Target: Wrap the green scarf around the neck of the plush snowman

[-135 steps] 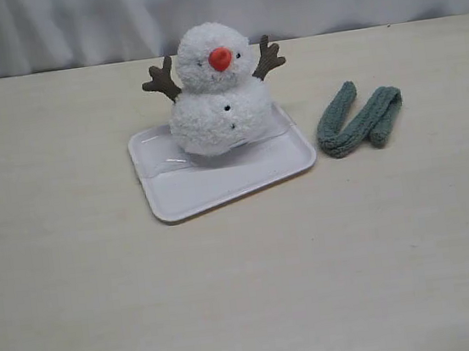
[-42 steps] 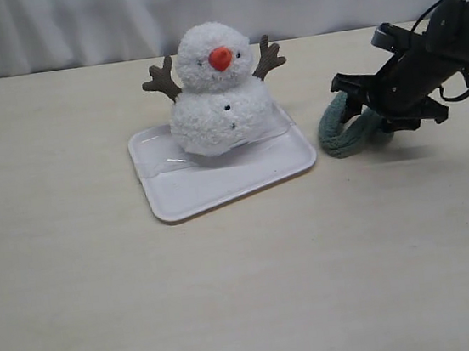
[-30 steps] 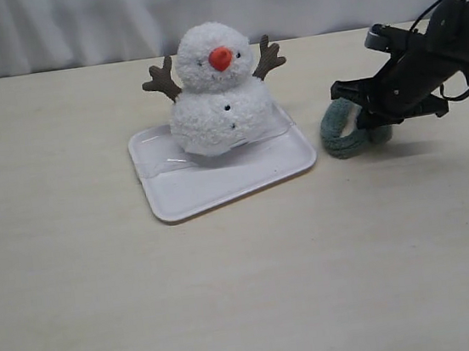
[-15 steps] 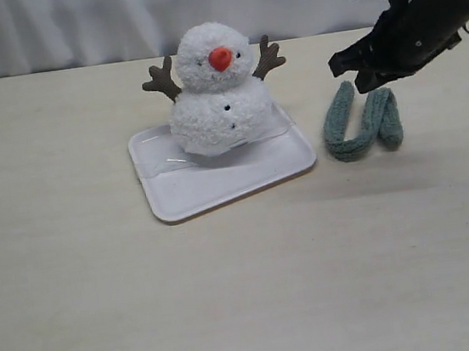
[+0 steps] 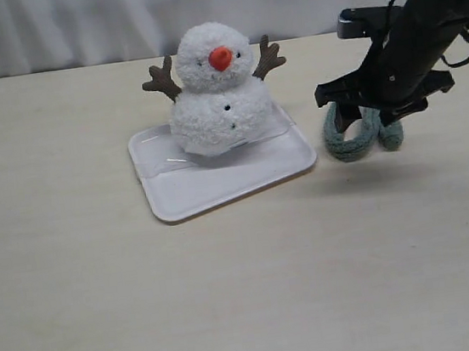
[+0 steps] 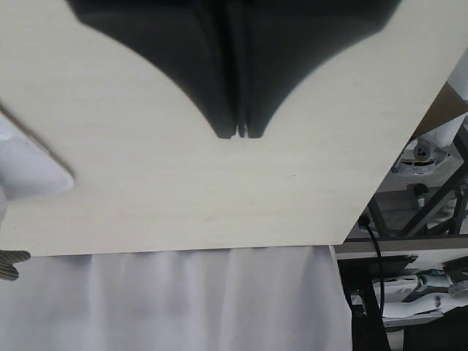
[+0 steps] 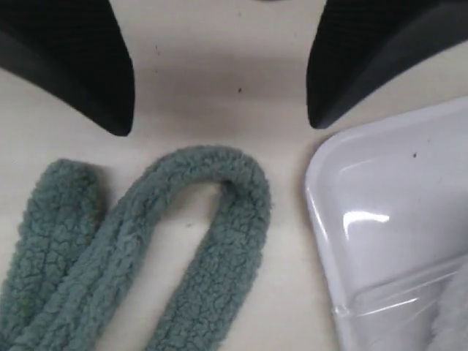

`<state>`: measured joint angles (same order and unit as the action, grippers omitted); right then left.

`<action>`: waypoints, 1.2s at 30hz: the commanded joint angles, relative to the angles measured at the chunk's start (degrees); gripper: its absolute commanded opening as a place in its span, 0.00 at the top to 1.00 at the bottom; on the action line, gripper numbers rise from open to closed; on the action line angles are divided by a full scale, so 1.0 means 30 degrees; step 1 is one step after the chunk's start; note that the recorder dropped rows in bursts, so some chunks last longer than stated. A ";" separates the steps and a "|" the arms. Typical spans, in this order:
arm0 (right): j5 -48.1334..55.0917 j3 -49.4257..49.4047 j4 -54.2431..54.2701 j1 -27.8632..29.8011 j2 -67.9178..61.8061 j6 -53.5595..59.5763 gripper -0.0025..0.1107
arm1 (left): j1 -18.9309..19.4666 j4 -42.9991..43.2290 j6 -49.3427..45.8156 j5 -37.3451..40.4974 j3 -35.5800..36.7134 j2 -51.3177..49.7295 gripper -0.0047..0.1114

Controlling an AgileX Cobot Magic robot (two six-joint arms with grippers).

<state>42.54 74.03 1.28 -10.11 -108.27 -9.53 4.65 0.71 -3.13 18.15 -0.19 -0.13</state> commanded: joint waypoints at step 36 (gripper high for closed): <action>-0.1549 0.1728 -0.0717 0.1322 -0.4968 -0.0094 0.50 | -0.0017 0.0010 -0.0016 -0.0215 0.0065 0.0043 0.96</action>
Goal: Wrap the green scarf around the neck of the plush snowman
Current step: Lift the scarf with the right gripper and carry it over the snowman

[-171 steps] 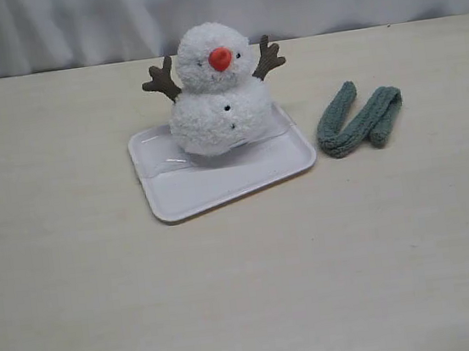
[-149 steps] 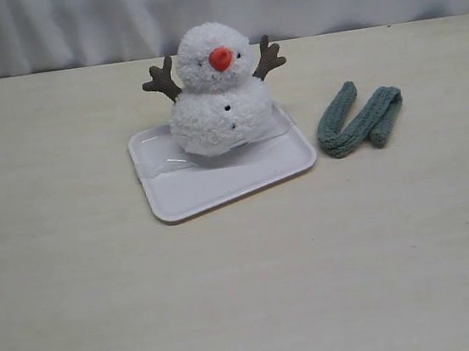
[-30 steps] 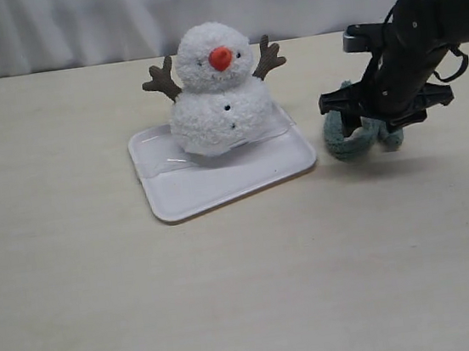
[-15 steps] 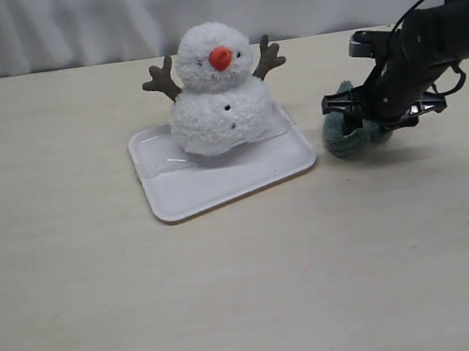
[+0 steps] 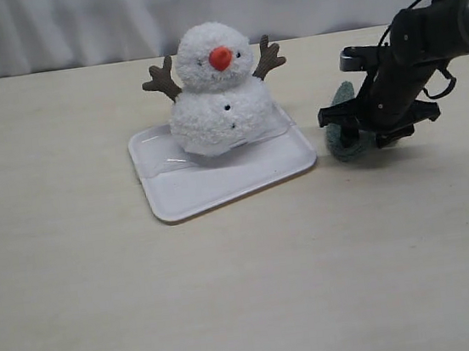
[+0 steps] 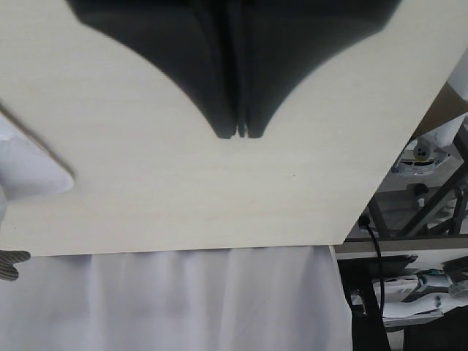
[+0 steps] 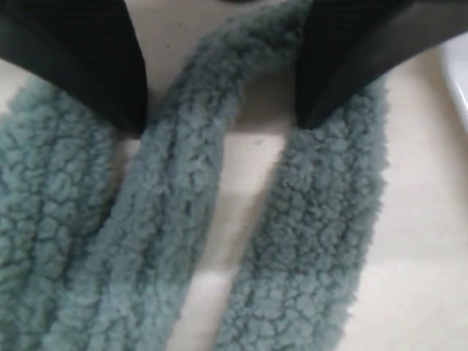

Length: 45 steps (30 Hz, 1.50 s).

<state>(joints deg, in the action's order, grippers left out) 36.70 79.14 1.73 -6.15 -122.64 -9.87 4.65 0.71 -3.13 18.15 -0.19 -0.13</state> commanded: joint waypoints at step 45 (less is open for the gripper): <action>0.2452 0.0053 -1.1958 -1.4576 1.3918 0.8616 0.94 | -0.0017 0.0010 -0.0016 -0.0215 0.0065 0.0043 0.96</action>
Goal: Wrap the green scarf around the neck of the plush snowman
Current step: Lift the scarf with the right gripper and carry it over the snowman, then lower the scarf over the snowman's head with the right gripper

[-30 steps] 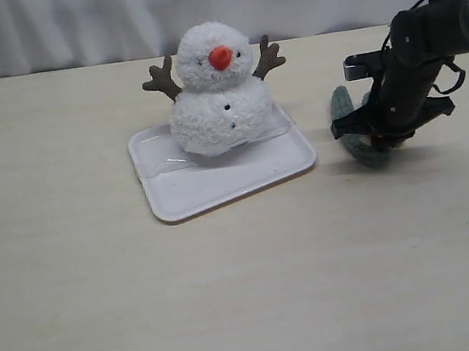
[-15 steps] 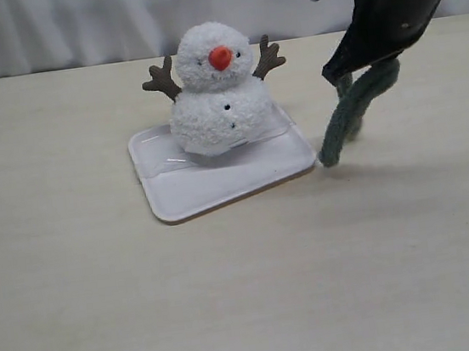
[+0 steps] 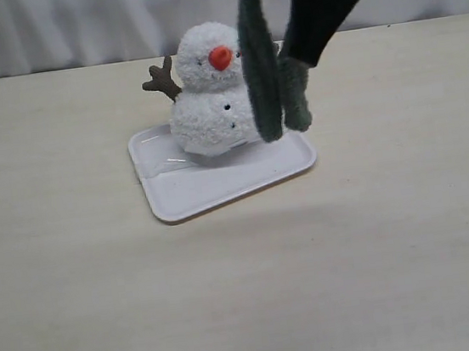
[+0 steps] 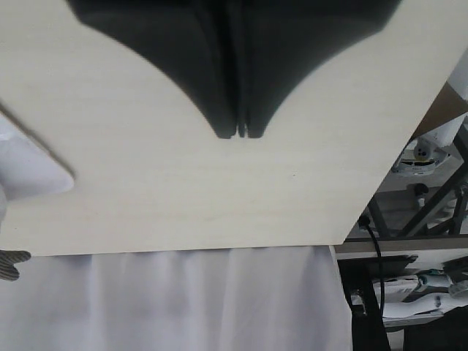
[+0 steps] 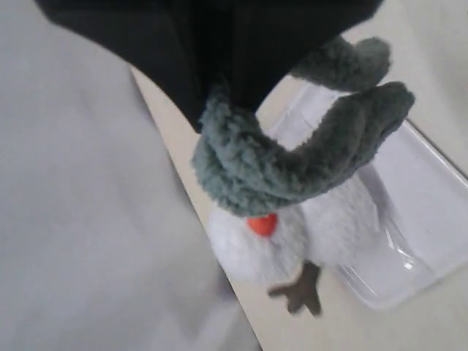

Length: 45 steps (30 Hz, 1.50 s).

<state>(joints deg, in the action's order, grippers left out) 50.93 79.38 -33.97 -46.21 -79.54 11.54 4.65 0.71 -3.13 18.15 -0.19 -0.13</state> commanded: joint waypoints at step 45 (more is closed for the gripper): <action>-1.0308 0.3510 -1.8429 0.3678 -1.1319 -1.2690 0.94 | -0.0017 0.0010 -0.0016 -0.0215 0.0065 0.0043 0.96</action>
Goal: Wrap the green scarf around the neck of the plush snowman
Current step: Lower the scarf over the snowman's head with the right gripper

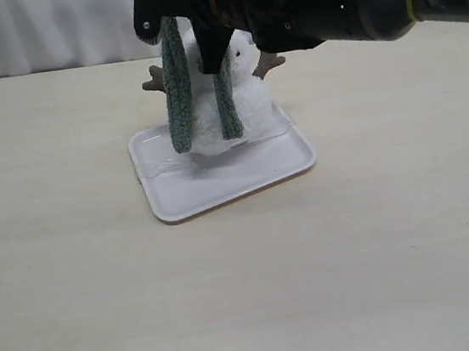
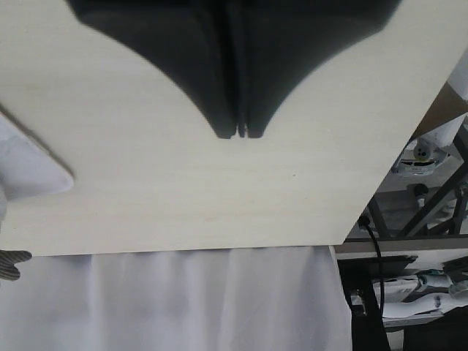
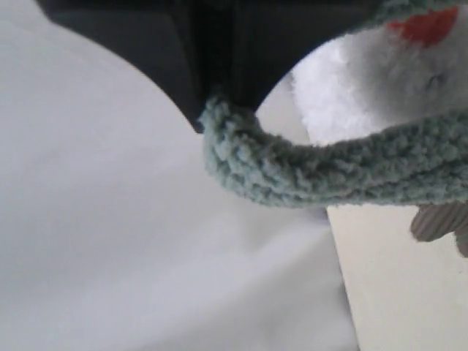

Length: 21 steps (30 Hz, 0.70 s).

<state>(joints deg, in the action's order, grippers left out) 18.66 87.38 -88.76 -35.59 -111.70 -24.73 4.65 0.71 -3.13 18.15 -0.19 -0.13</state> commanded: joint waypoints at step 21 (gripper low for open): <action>0.4533 0.3143 1.0598 0.0374 -0.1805 -0.0389 0.56 | -0.0017 0.0010 -0.0016 -0.0215 0.0065 0.0043 0.96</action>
<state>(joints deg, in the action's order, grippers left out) 29.73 94.19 -65.17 -34.88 -117.36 -28.34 4.65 0.71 -3.13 18.15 -0.19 -0.13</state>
